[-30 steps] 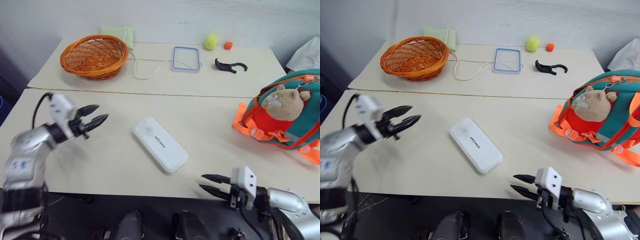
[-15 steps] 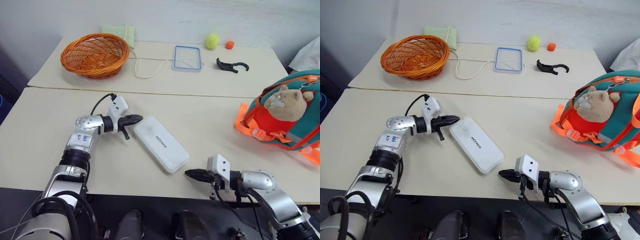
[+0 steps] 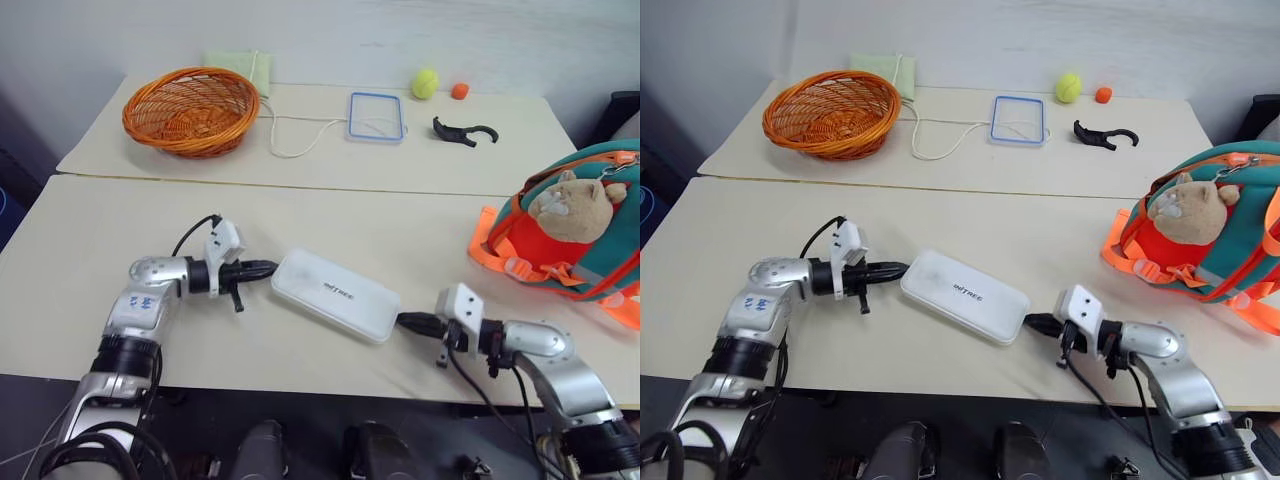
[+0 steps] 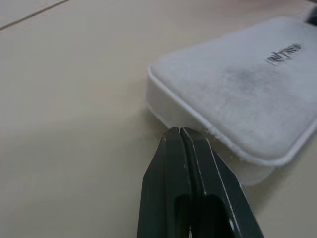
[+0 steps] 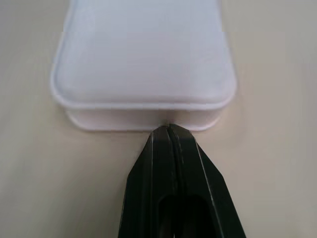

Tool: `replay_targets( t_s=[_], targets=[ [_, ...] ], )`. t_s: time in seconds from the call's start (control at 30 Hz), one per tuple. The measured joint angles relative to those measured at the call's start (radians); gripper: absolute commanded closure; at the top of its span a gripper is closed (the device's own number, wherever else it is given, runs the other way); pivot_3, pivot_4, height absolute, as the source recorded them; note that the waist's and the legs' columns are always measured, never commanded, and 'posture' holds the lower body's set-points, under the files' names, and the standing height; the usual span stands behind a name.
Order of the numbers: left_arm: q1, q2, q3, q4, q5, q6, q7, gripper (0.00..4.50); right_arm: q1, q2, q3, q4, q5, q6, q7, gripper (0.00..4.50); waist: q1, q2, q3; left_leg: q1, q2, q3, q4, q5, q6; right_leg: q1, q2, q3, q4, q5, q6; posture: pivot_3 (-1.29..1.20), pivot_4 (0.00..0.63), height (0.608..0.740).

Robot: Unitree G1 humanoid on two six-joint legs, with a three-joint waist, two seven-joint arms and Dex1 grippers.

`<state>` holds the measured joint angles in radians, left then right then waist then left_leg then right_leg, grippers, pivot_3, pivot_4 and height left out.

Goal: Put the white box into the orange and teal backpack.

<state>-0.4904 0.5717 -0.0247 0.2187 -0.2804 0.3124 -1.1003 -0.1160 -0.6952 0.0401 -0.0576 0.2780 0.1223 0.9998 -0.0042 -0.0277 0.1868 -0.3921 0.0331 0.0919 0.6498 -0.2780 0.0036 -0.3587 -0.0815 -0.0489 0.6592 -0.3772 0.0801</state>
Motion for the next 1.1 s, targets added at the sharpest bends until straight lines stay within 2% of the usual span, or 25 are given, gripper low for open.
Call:
replay_targets(
  t_s=[0.23,0.33,0.43,0.53,0.7,0.8,0.93,1.0,1.1],
  targets=[
    [0.165,0.030,0.009,-0.252,-0.072,0.193,0.023,4.46,-0.052,-0.018,-0.012,0.136,-0.025,-0.106,0.059,4.50,-0.001,0.000,0.000,0.002,0.000,0.000,0.000,0.000,0.001,0.002,-0.001,0.001,-0.001,0.000,0.000,0.00,0.150,0.740],
    [0.231,0.029,0.046,-0.337,-0.161,0.331,0.061,4.46,-0.077,-0.021,-0.010,0.187,-0.036,-0.156,0.068,4.50,-0.002,0.000,0.000,0.002,0.000,0.000,0.000,0.000,0.001,0.002,-0.001,0.001,-0.001,0.000,0.000,0.00,0.150,0.740],
    [0.298,0.088,0.119,-0.397,-0.269,0.486,0.066,4.46,-0.098,-0.044,-0.024,0.240,-0.053,-0.194,0.060,4.50,-0.006,0.000,0.000,0.002,0.000,0.000,-0.001,0.000,0.000,0.002,-0.001,0.001,-0.001,0.000,0.000,0.00,0.150,0.740],
    [0.315,0.112,0.216,-0.387,-0.344,0.612,0.109,3.84,-0.099,-0.064,-0.053,0.280,-0.057,-0.203,0.052,4.50,-0.004,0.001,0.000,0.003,0.000,-0.001,-0.001,0.000,0.000,0.003,-0.001,0.000,-0.001,0.000,0.000,0.00,0.150,0.740],
    [0.220,0.098,0.339,-0.234,-0.482,0.915,0.202,2.32,-0.098,-0.082,-0.055,0.286,-0.060,-0.212,0.076,4.50,0.001,0.000,0.000,0.003,-0.001,-0.002,-0.001,0.000,0.001,0.003,-0.002,-0.001,-0.001,0.000,0.000,0.00,0.150,0.740],
    [0.156,0.124,0.328,-0.184,-0.515,1.112,0.248,1.34,-0.096,-0.082,-0.055,0.286,-0.060,-0.217,0.081,4.50,-0.003,0.000,0.000,0.003,-0.001,-0.002,-0.002,0.000,0.001,0.003,-0.002,0.000,-0.001,0.000,0.000,0.00,0.150,0.740],
    [0.071,0.110,0.297,-0.152,-0.530,1.256,0.324,0.15,-0.096,-0.082,-0.056,0.291,-0.065,-0.226,0.086,4.50,0.001,0.001,-0.001,0.005,-0.001,-0.002,-0.001,0.000,0.000,0.005,-0.002,0.000,-0.001,0.000,0.000,0.00,0.150,0.740],
    [0.035,0.102,0.276,-0.118,-0.577,1.274,0.366,0.02,-0.099,-0.082,-0.050,0.294,-0.070,-0.231,0.091,4.50,0.001,0.006,-0.004,0.009,-0.002,-0.002,-0.002,-0.001,0.001,0.010,-0.003,0.000,-0.003,0.000,0.000,0.00,0.150,0.740],
    [0.005,0.032,0.276,-0.037,-0.659,1.278,0.451,0.02,-0.108,-0.077,-0.036,0.297,-0.082,-0.238,0.101,4.50,0.001,0.008,-0.004,0.018,-0.002,-0.002,-0.004,-0.003,0.000,0.020,-0.003,0.000,-0.006,0.000,0.000,0.00,0.150,0.740]
  ],
)
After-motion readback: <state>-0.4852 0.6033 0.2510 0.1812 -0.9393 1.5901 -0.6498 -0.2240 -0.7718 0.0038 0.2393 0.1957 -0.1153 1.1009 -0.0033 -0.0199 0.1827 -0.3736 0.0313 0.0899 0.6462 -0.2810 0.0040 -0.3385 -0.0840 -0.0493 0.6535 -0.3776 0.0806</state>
